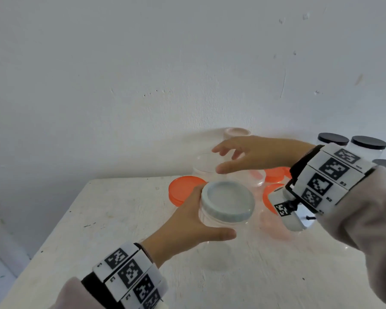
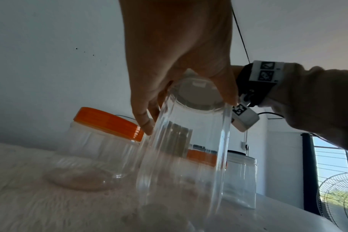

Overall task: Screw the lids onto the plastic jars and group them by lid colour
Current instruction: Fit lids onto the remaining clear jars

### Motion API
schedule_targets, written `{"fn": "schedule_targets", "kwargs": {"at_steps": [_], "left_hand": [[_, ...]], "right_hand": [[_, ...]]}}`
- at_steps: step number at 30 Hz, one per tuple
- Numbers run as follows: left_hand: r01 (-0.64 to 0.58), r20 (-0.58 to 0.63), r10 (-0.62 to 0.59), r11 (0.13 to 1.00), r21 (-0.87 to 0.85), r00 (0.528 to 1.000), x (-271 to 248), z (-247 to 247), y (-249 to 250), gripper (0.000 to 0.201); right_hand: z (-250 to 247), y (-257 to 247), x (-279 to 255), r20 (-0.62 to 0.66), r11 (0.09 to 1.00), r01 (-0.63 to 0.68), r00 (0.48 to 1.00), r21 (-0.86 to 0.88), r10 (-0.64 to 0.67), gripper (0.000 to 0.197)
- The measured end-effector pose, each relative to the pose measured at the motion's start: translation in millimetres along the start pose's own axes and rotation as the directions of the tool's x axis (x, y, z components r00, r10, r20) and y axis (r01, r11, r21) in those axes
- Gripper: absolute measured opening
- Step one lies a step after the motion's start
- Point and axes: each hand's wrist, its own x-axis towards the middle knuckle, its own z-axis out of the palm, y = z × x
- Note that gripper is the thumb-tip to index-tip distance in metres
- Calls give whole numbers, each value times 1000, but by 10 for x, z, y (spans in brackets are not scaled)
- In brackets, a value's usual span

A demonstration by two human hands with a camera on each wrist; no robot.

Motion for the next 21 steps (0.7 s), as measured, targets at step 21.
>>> {"fn": "schedule_targets", "kwargs": {"at_steps": [21], "left_hand": [[-121,-342,74,986,-118,937,301,-653,683,94]], "right_hand": [[-365,1042,1425,-167,888,-423,903,-180,396,73]]}}
